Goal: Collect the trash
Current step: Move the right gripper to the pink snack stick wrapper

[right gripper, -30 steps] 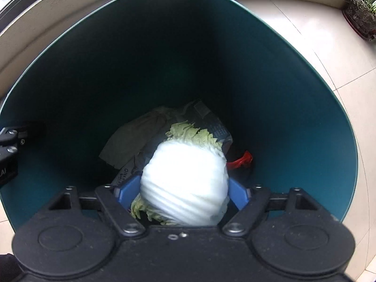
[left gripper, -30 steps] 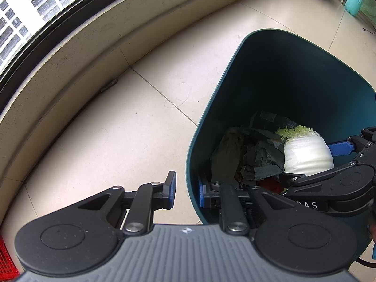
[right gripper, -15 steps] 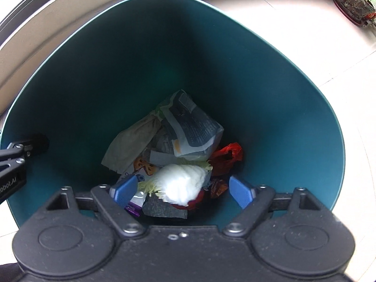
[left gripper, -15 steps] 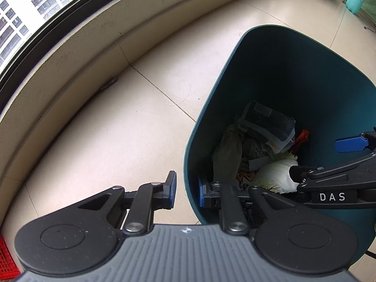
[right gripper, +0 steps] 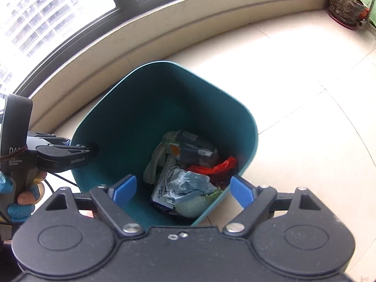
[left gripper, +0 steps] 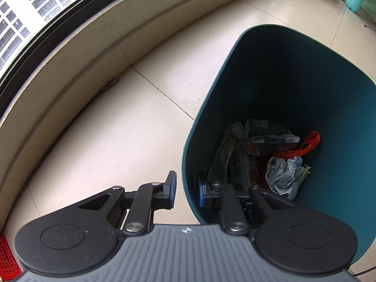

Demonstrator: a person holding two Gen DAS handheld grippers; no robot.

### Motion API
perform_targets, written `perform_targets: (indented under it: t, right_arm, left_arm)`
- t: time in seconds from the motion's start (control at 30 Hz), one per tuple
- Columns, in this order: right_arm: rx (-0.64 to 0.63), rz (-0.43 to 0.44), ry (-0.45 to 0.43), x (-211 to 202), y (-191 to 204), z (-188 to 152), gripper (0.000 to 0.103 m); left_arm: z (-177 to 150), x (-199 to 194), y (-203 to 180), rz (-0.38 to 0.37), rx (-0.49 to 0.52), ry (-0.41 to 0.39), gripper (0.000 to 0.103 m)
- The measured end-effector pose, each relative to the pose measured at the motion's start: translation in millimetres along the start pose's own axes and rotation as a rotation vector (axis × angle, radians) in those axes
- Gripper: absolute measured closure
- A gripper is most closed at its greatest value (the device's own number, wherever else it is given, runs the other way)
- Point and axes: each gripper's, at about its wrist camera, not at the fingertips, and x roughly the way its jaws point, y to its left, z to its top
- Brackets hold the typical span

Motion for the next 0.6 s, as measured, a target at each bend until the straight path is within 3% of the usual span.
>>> perform_targets:
  t: [0.33, 0.6]
  right_arm:
    - [0.433, -0.213, 0.035, 14, -151, -66, 0.015]
    - [0.74, -0.317, 0.131, 58, -234, -132, 0.017]
  left_arm:
    - [0, 0, -3, 0.009, 0.002, 0.004, 0.086]
    - [1, 0, -3, 0.005, -0.003, 0.004, 0.086]
